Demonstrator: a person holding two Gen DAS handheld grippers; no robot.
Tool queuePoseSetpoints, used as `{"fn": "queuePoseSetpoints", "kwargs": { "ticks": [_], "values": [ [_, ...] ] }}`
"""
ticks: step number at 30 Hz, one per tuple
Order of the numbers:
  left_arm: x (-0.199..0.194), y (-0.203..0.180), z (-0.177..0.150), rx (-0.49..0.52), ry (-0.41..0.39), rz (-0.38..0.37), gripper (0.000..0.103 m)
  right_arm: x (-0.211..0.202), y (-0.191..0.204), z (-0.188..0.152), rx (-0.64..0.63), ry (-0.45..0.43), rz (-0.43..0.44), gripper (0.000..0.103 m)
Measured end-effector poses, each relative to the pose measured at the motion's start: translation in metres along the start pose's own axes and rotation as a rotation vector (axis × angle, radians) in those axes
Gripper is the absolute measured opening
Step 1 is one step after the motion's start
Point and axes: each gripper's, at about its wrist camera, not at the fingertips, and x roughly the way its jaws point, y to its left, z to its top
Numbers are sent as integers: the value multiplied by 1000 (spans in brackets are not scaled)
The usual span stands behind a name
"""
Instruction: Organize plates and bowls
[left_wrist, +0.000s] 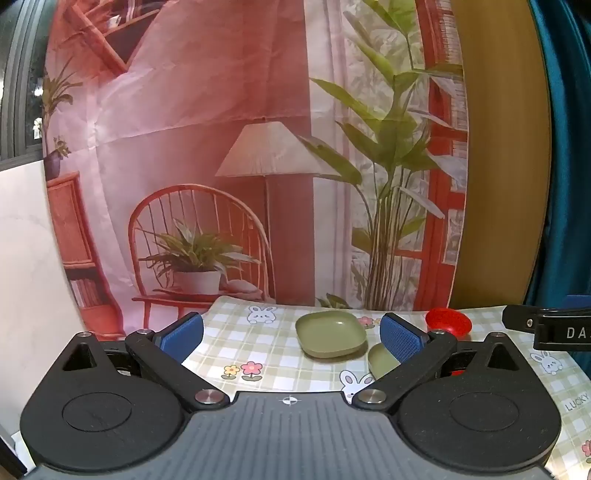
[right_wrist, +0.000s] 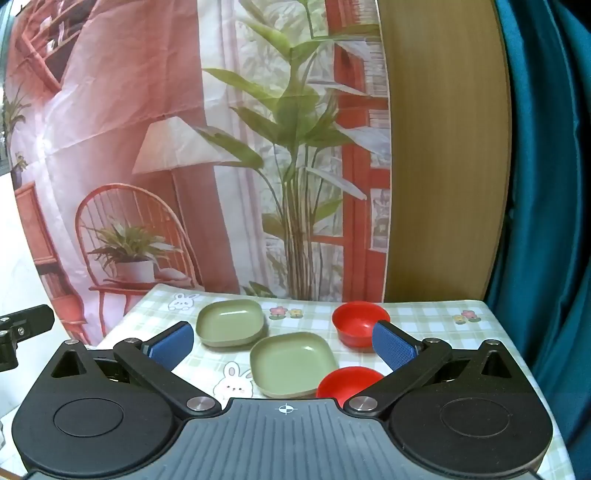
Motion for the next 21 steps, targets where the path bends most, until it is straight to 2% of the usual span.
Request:
{"fn": "queuePoseSetpoints", "kwargs": {
  "ticks": [21],
  "values": [
    [-2, 1, 1, -28, -15, 10, 103, -3, -2, 2, 3, -6, 3, 103]
  ]
}}
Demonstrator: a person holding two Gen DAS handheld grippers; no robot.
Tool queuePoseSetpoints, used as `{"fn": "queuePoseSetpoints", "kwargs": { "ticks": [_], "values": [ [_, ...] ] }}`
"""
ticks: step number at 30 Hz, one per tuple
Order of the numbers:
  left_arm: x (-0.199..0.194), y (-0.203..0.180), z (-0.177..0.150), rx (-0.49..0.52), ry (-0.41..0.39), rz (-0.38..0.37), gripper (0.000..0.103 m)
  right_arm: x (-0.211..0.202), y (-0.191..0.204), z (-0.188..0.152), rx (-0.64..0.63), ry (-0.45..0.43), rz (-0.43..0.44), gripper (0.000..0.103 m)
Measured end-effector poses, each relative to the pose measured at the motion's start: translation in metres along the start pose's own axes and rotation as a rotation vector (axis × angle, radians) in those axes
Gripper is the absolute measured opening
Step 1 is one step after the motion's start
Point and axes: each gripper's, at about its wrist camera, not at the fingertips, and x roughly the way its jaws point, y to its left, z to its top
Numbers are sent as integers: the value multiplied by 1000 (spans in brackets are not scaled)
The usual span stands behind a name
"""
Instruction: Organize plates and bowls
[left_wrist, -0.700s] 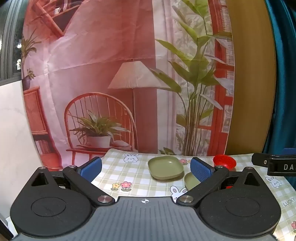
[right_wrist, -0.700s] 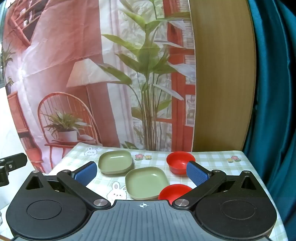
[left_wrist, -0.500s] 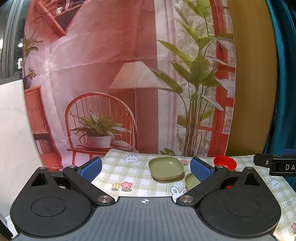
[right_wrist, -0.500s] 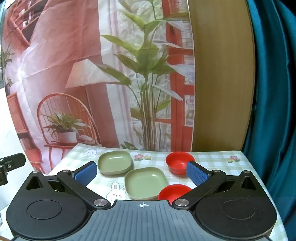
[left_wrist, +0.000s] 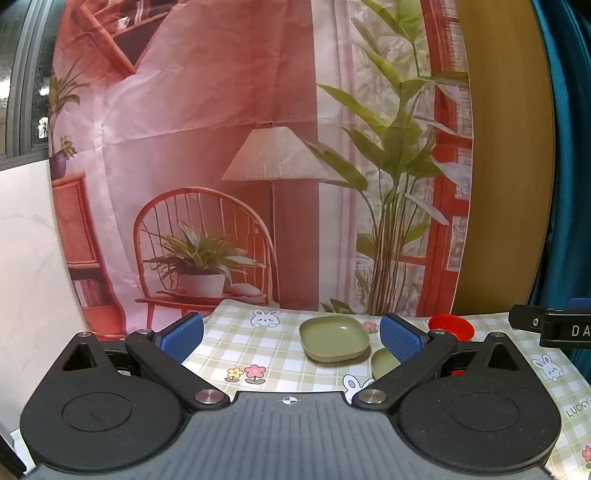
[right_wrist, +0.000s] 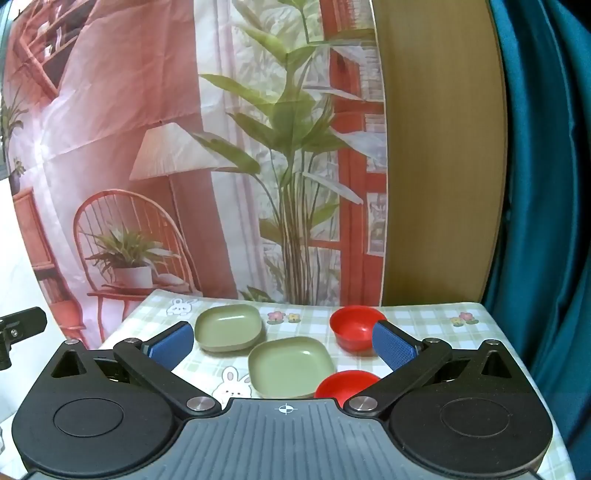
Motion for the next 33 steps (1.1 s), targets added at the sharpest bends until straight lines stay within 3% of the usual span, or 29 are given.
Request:
{"fn": "queuePoseSetpoints", "kwargs": {
  "ticks": [33],
  "values": [
    [-3, 0, 1, -6, -9, -4, 103, 0, -1, 0, -2, -10, 1, 103]
  ]
}}
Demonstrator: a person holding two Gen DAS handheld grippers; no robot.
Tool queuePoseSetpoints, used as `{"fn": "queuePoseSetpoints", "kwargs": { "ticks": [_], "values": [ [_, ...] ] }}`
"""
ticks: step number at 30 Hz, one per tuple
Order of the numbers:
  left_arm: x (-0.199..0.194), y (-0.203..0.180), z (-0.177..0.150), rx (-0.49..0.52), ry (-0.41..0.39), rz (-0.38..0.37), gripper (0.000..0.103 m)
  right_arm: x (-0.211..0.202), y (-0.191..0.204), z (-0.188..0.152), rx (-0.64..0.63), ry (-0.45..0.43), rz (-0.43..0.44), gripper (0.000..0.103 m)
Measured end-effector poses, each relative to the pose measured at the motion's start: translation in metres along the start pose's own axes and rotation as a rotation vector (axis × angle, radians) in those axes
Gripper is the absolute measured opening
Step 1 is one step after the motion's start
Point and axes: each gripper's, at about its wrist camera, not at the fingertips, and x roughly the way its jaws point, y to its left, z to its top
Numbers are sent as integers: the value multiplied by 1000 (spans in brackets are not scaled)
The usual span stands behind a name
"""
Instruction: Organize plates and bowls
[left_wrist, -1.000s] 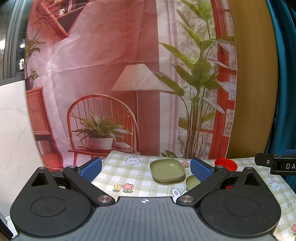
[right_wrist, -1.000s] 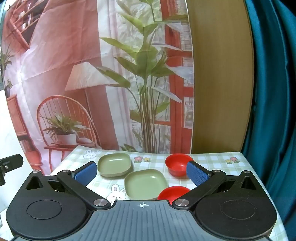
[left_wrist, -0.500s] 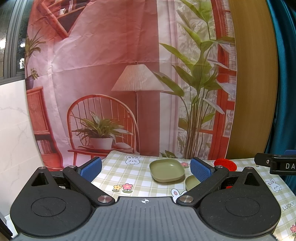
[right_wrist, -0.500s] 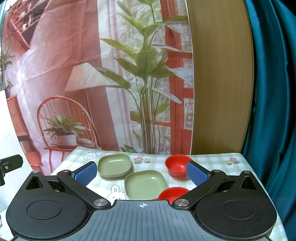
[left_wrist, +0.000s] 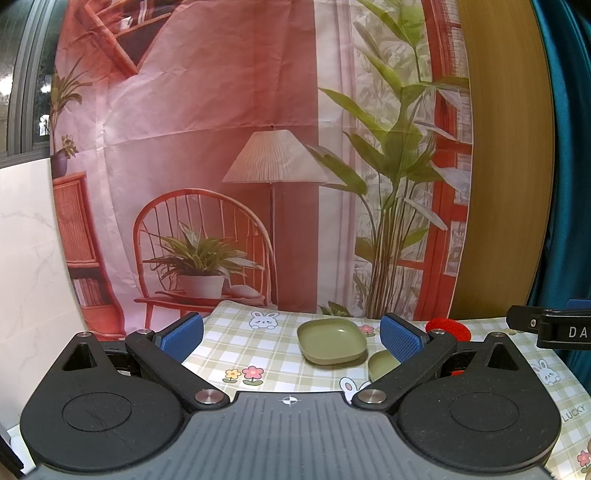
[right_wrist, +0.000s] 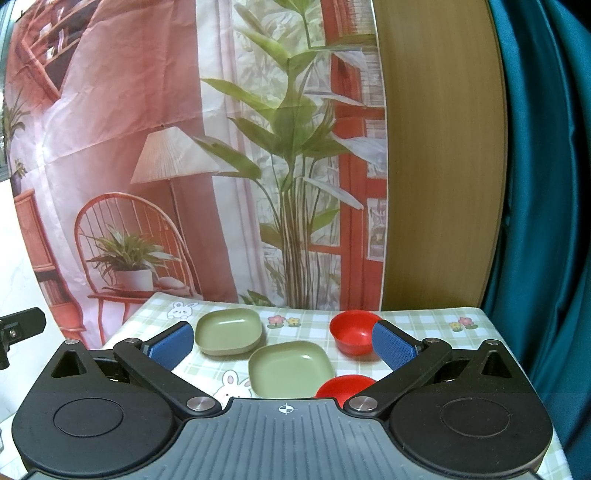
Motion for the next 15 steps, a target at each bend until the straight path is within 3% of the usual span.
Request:
{"fn": "queuePoseSetpoints", "kwargs": {
  "ticks": [15],
  "values": [
    [-3, -1, 2, -6, 1, -4, 103, -2, 2, -1, -1, -2, 0, 103]
  ]
}}
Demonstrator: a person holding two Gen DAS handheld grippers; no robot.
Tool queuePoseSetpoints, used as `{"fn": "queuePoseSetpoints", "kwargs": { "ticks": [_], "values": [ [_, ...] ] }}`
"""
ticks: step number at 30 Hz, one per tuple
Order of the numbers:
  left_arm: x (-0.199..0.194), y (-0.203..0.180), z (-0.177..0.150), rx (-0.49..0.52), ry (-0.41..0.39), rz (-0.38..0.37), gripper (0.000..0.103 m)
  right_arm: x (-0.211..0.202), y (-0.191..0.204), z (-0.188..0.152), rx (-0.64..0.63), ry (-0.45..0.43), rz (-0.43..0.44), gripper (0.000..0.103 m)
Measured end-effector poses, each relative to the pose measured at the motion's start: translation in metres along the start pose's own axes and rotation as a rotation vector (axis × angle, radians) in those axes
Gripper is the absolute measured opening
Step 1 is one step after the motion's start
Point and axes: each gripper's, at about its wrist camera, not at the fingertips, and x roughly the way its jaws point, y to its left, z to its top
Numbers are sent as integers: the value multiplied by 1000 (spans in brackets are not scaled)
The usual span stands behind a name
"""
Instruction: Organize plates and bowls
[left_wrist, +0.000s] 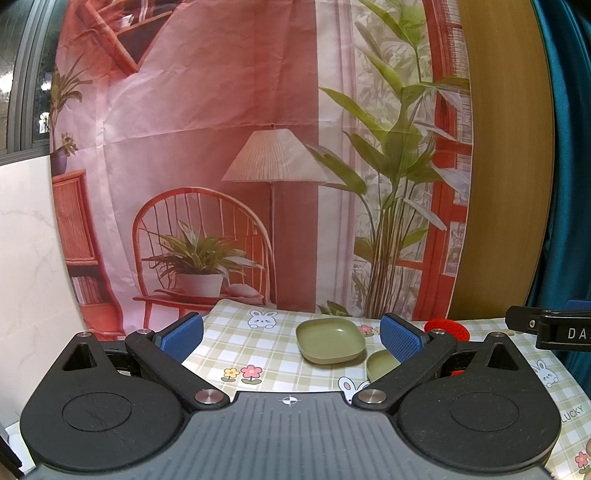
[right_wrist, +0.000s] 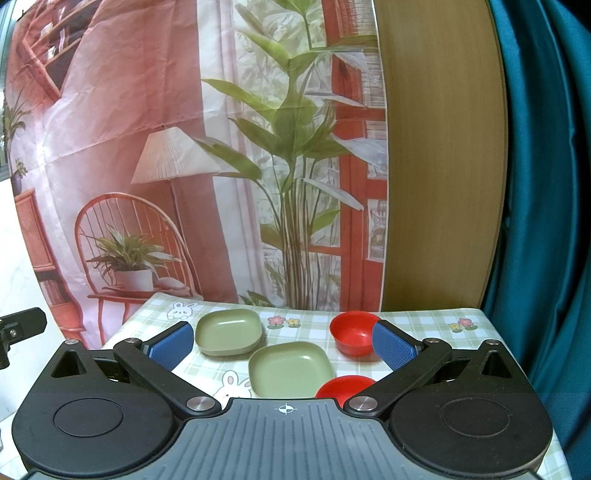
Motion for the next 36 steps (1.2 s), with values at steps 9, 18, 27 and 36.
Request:
{"fn": "queuePoseSetpoints", "kwargs": {
  "ticks": [9, 18, 27, 36],
  "values": [
    [0, 0, 0, -1, 1, -1, 103, -1, 0, 1, 1, -1, 0, 103],
    [0, 0, 0, -3, 2, 1, 103, -2, 0, 1, 1, -3, 0, 103],
    [4, -2, -3, 3, 9, 48, 103, -4, -2, 20, 1, -11, 11, 102],
    [36, 9, -16, 1, 78, 140, 103, 45, -1, -7, -27, 13, 104, 102]
  ]
}}
